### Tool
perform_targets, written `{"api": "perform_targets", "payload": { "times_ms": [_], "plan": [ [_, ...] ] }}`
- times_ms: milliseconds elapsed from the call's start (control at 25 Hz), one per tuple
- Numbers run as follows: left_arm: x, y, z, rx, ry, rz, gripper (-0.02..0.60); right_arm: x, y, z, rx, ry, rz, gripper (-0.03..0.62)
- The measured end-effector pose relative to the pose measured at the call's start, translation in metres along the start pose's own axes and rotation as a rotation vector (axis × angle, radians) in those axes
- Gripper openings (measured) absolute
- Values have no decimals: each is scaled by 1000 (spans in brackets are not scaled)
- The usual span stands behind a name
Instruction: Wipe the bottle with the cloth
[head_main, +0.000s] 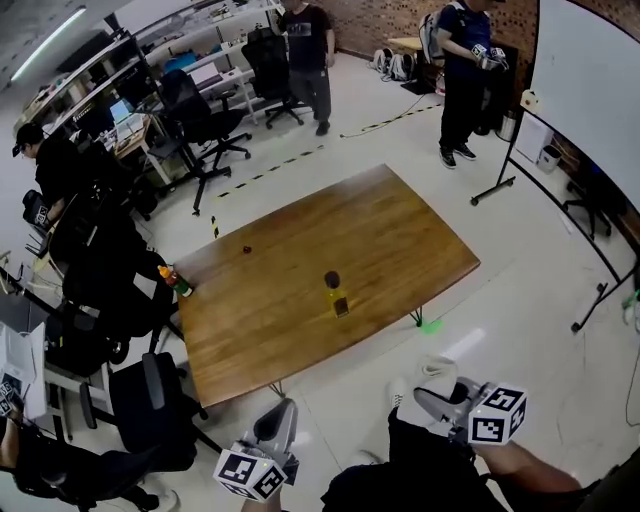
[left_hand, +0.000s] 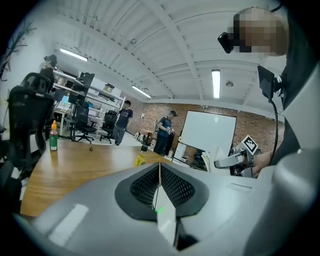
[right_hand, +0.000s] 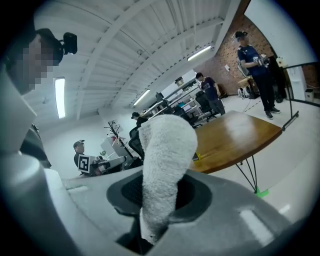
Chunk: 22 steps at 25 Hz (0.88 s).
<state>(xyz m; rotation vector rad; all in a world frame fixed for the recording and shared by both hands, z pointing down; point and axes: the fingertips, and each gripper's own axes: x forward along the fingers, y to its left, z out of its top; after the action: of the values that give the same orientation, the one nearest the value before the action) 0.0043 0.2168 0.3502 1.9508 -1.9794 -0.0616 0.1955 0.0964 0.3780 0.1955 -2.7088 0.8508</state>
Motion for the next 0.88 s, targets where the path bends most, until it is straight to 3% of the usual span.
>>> {"api": "perform_targets", "payload": {
  "times_ms": [240,640,760,880],
  "plan": [
    [60,2,30,127,29,-55,79,45,-36,54,3,-19,58,75],
    [158,38,52,386,89,-52,165,103,-94,132,-53,18,194,75],
    [188,45,36,405,164,-79,222,111,-108,141,-56,26,206,75],
    [211,46,22,415,220,-136,241,113,-113,150,-21,-7,197,75]
  ]
}}
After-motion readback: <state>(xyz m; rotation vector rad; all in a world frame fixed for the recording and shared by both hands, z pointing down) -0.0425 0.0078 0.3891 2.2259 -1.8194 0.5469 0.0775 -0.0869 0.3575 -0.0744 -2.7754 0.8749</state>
